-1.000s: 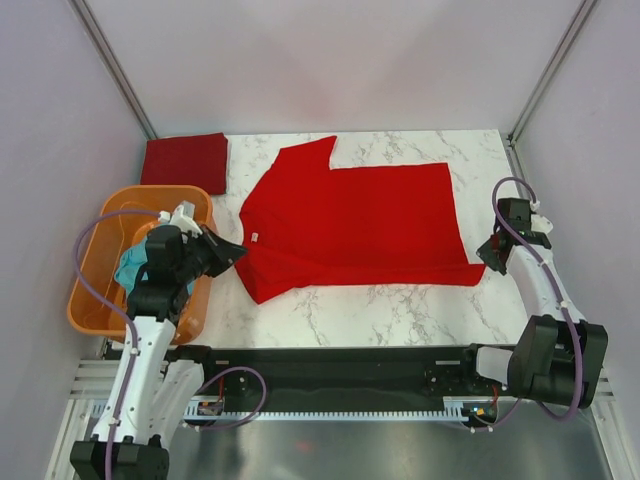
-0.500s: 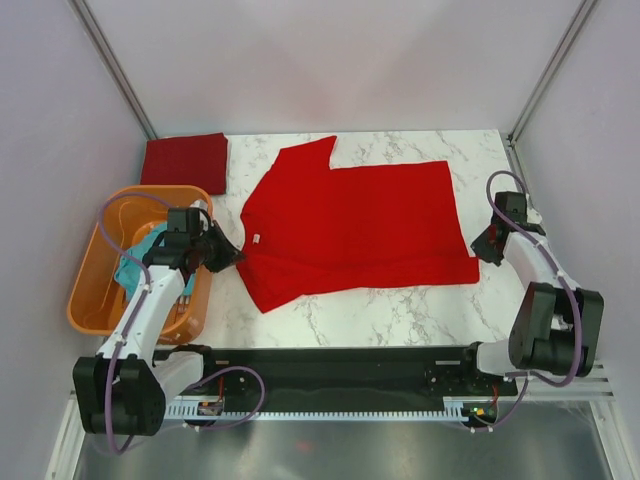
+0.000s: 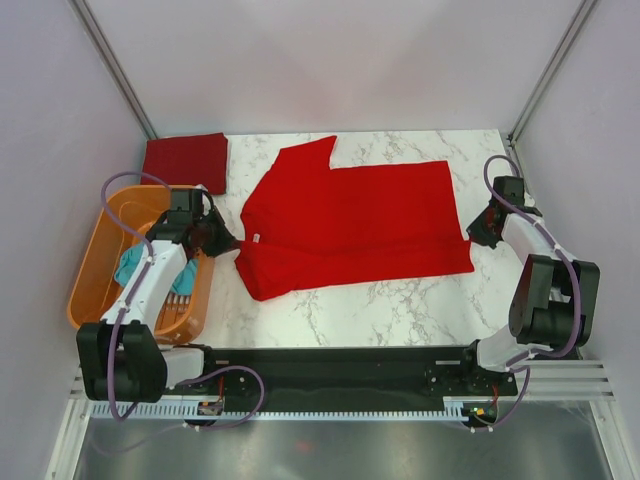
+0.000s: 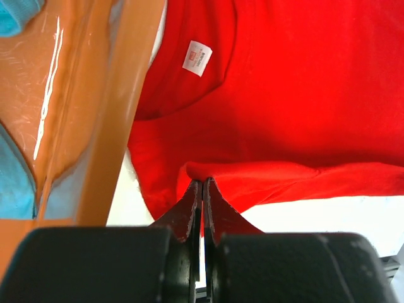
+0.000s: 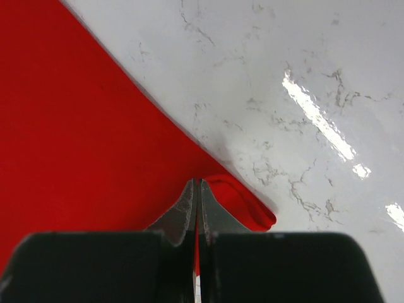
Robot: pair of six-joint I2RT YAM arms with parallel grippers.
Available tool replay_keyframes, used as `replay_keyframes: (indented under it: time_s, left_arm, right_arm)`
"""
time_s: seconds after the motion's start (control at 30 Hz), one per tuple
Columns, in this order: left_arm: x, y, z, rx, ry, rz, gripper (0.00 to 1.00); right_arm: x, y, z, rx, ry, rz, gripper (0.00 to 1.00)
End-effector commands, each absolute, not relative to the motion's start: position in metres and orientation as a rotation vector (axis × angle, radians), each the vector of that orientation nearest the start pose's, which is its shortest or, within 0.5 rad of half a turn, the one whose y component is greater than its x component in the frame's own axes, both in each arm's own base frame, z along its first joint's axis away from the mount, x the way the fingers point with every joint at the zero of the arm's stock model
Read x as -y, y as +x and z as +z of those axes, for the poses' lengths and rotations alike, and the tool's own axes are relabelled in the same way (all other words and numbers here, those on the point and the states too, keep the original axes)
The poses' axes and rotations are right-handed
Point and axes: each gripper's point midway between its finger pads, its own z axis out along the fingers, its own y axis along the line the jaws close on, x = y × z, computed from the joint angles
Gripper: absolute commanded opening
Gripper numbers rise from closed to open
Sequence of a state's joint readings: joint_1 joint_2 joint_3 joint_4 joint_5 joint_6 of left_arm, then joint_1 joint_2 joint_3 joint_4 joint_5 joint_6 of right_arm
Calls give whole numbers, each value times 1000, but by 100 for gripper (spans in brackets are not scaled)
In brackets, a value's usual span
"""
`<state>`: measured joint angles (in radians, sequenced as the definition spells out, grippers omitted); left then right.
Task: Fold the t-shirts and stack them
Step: Fold the tshirt
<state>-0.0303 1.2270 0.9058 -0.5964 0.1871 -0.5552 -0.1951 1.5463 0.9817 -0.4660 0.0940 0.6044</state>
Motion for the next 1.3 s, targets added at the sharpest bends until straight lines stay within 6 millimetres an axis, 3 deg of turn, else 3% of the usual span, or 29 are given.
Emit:
replay_keyframes:
  time_s: [0.0,0.23,0.73,1.27]
  left_arm:
    - [56,315,143,-2425,-512,-417,2]
    - [57,326,138,-2455,-505,-415,2]
    - [52,351,133,-2476,-517,-360,2]
    - [60,378,126,-2512,-494,-402,2]
  right_arm:
    - [65,367,78,-2332,1004,42,0]
    - [62,384,88,-2303,1007,87,0]
    - [60,398,76,-2328,1035,120,0]
    - [64,406,68,-2336,1044,97,0]
